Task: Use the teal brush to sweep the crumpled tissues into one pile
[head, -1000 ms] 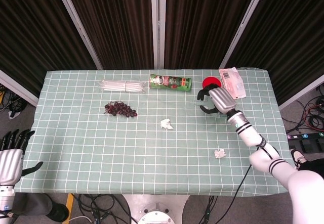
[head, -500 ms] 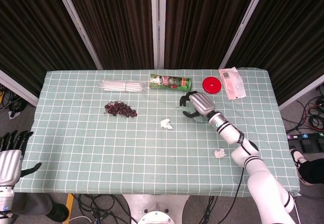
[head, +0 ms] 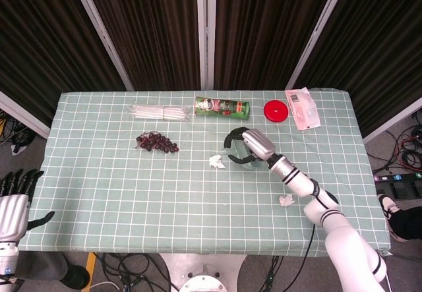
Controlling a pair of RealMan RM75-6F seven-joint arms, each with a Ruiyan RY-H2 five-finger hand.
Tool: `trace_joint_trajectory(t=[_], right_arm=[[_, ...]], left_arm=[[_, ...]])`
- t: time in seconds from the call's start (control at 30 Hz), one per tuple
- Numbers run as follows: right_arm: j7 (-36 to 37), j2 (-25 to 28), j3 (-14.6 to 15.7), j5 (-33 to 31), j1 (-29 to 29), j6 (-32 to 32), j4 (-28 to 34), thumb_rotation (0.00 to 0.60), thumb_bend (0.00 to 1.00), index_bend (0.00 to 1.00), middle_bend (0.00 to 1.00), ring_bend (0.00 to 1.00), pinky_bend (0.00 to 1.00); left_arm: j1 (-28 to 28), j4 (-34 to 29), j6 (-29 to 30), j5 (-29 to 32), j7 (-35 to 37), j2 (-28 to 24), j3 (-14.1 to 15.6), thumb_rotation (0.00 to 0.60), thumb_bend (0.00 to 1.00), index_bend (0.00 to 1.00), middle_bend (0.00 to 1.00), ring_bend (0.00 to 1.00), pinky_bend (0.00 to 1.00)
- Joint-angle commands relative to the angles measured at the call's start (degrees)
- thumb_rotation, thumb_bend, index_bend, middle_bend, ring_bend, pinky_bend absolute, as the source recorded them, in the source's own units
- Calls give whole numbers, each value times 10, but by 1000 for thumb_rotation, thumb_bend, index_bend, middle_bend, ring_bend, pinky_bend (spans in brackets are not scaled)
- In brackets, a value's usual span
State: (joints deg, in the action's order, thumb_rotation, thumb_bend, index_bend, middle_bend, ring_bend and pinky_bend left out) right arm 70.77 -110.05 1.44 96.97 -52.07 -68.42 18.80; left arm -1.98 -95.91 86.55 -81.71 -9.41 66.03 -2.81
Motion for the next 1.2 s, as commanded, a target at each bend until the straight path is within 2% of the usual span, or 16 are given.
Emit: trace_joint_trajectory(t=[0.03,0.13,0.23,0.4,0.53,0.67,0.93,1.03,1.2], right_arm=[[-7,36,-2,-1,18,-51,35,600,409,753,633,310,283],[-16,48,-19,-24,11,-19,36,600,409,754,634,310,283],[-26,43,-28,-40,-5,38,18,600,408,755,633,310,283],[-46,13,-17,-40,-34,127,-31,600,409,757,633,310,283],[-41,-15,-9,-37,-45,166,-55,600,410,757,633,310,283],[-9,-31,0,-31,-42,150,-54,600,411,757,634,310,283],[47,-36,28,0,-17,44,-21,600,410,757,634,310,283],[46,-45,22,-3,-21,33,-19,600,409,757,634,310,283],[44,-70,-4,-27,-53,69,-29,600,410,759,634,310,283]], left_arm=[[1,0,1,-1,1,-1,1,600,103,135,123,58,41],[1,-1,1,-1,2,-1,1,600,104,135,123,58,41],[0,-3,0,0,-1,-2,0,600,103,135,123,58,41],[0,-9,-2,5,-7,-4,0,600,103,135,123,58,41],[0,-14,-5,11,-12,-6,0,600,103,135,123,58,41],[2,-17,-7,15,-15,-7,1,600,104,135,123,58,41],[1,-12,-6,10,-11,-5,2,600,103,135,123,58,41],[-1,-8,-7,7,-9,-3,1,600,103,135,123,58,41],[1,-4,-5,7,-2,-2,2,600,103,135,123,58,41]])
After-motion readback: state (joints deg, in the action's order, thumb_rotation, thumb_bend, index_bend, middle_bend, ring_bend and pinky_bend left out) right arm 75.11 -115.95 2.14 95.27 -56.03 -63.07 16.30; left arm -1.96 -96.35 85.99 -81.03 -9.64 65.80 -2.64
